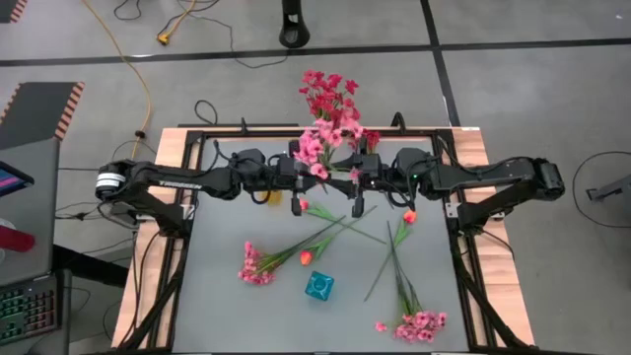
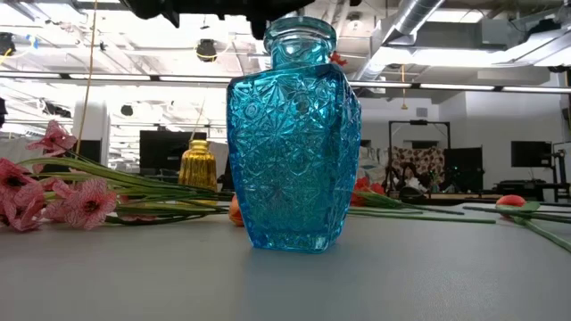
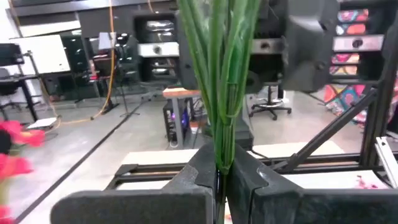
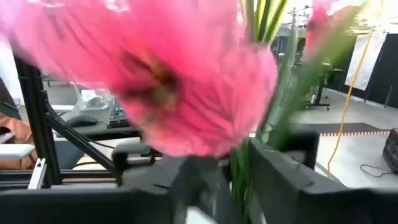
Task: Sort flowers into vase by color
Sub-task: Put the top pink flowers into the yellow vase
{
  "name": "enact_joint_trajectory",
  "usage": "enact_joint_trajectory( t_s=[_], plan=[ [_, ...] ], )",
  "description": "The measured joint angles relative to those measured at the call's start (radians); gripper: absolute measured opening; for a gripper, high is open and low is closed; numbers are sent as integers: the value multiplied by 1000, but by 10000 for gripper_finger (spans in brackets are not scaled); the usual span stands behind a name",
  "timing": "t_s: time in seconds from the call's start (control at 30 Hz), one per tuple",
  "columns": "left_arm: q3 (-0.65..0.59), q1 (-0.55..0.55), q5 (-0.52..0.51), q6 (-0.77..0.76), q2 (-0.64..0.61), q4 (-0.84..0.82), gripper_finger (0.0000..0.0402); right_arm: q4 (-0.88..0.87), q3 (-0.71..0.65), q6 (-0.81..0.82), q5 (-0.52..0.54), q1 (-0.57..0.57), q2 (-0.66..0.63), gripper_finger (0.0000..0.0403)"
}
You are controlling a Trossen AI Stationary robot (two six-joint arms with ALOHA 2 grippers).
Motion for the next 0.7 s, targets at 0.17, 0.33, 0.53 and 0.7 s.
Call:
enact_joint_trajectory(
  t_s=[0.17, 0.33, 0.53, 0.7],
  plan=[
    [-11, 27, -44, 28, -129, -160, 0, -94, -1, 0, 3, -6, -31, 239],
    [-124, 56, -124, 41, -303, -186, 0, -196, -2, 0, 3, -9, -50, 249],
    [-311, 80, -228, 28, -531, -192, 0, -241, -2, 1, 3, -9, -46, 249],
    [-430, 96, -260, -26, -670, -193, 0, -270, -1, 1, 3, -20, -29, 249]
  ],
)
